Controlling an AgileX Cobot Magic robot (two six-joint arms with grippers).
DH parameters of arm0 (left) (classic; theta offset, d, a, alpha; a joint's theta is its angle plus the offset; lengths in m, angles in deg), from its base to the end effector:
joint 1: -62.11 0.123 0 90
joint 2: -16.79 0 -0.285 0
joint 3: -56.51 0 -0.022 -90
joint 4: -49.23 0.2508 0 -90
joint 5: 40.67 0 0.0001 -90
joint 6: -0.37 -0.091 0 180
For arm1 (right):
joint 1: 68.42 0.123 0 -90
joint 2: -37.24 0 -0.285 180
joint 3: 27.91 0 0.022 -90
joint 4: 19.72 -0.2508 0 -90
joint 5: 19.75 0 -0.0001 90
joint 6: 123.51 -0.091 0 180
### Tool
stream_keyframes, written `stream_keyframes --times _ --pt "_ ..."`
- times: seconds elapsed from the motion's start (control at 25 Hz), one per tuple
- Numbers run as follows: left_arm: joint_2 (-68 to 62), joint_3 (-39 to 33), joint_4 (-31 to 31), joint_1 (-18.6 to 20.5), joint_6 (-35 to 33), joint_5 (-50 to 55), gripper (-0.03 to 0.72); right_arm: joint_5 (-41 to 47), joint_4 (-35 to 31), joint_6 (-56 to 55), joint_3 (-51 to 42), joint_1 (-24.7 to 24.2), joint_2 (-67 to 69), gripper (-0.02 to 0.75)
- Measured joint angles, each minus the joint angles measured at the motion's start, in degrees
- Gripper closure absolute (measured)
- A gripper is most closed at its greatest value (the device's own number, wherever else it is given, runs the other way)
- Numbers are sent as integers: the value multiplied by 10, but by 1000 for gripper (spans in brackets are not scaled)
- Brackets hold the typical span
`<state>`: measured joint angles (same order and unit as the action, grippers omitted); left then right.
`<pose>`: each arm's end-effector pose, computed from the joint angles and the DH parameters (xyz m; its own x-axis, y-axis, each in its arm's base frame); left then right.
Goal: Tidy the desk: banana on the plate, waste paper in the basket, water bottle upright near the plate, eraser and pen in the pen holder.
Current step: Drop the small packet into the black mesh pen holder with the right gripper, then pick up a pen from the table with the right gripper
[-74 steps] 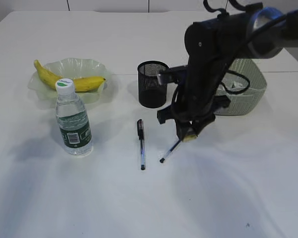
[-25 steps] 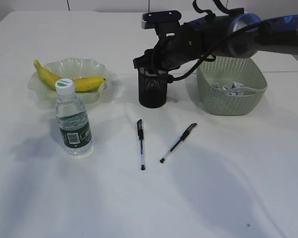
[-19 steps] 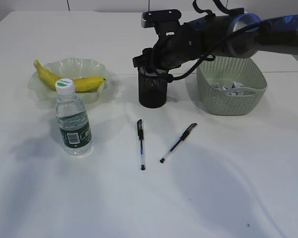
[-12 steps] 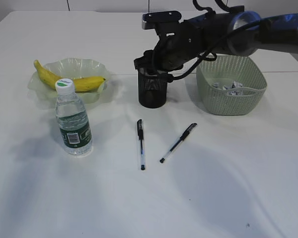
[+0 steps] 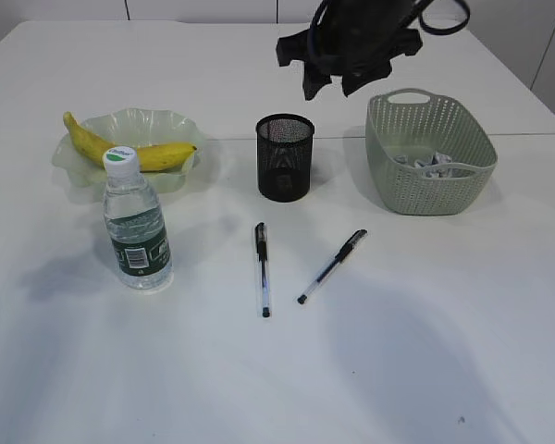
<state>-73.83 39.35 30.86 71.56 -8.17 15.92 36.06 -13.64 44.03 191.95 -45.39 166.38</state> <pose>0.2744 0.0214 0.2684 -0.9401 -0.1876 -0.2846 -0.1124 0.9588 -0.2607 0.4471 0.1814 0.2949 -0.7979 -0.1692 -0.5786 -0.2208 0.9751 0.0194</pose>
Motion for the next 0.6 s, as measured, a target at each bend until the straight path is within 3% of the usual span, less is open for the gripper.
stream_keyframes --times 0.24,0.6 --pt "0 0 0 0 0 -1 160 139 -3 -67 1 0 -16 344" --pt "0 0 0 0 0 -4 160 150 -44 -252 1 0 13 344"
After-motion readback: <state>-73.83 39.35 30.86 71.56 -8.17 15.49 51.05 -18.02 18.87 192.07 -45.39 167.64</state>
